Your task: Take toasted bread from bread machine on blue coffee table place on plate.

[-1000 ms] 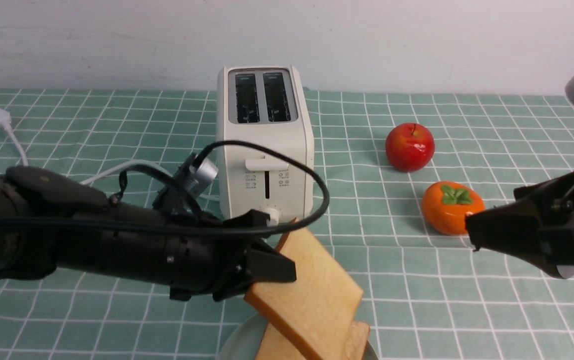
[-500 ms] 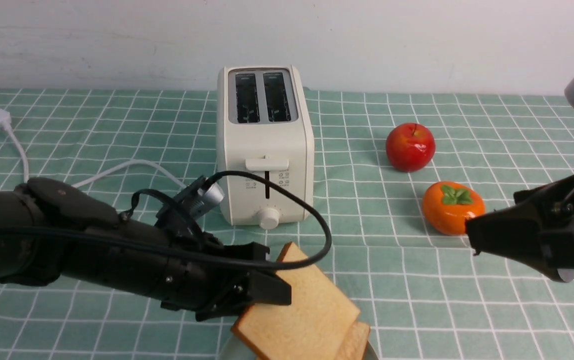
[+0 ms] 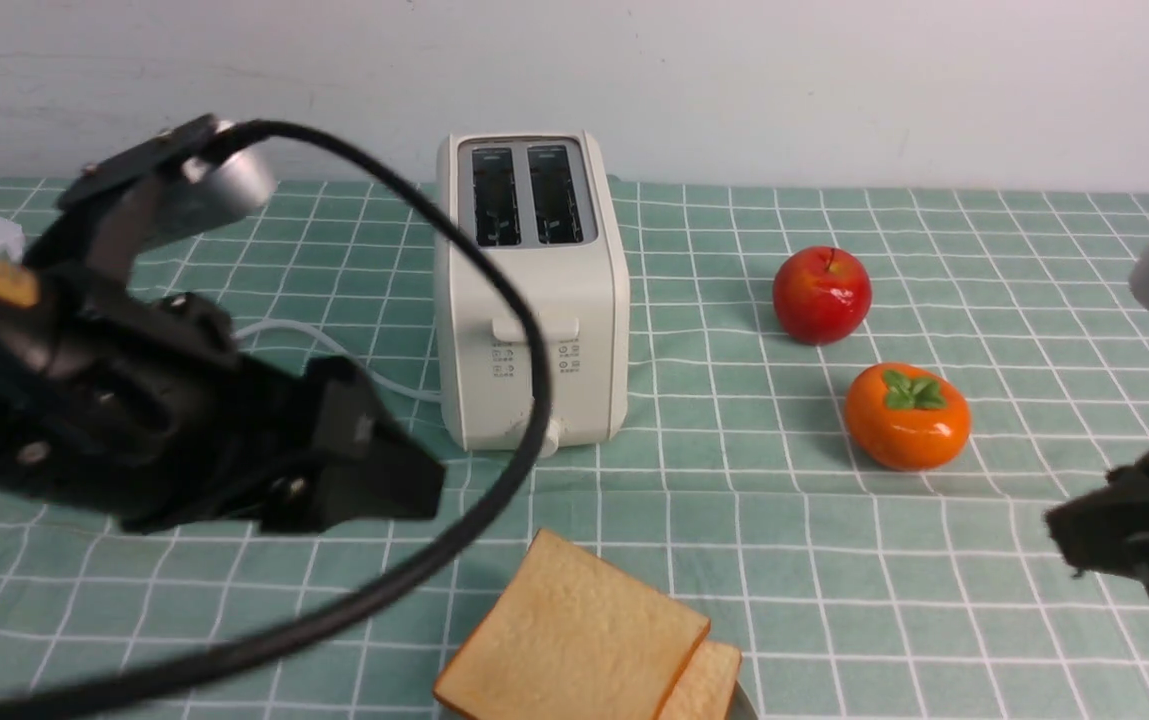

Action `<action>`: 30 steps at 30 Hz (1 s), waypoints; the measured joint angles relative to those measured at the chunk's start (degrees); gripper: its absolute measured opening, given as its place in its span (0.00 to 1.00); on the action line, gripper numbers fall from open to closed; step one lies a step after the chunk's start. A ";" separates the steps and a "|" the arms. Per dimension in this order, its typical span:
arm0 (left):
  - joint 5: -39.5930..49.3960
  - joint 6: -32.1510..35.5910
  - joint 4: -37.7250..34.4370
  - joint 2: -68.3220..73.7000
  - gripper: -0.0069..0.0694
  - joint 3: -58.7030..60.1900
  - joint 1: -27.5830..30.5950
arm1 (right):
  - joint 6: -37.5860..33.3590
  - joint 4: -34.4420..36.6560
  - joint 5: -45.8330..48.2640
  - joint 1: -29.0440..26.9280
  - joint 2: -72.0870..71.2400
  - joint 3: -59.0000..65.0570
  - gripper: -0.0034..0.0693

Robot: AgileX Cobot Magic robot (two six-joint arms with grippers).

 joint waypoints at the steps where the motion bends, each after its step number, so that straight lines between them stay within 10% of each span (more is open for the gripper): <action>1: 2.65 -0.86 1.19 -3.25 0.67 1.23 0.00 | 5.98 -3.89 2.43 0.00 -0.06 0.00 0.29; 4: 6.30 -1.56 1.67 -9.90 0.49 5.63 0.00 | 15.52 -9.10 4.67 0.00 -1.52 0.00 0.07; 9: 8.13 -6.31 2.56 -27.17 0.10 13.81 0.00 | 21.88 -10.90 -0.73 0.00 -11.29 0.77 0.02; 18: 9.49 -20.14 2.30 -50.24 0.07 18.55 0.00 | 23.43 -14.55 -21.69 0.00 -38.88 18.51 0.02; 30: 10.04 -21.58 1.92 -58.23 0.07 18.55 0.00 | 23.60 -15.64 -29.66 0.00 -54.90 38.40 0.03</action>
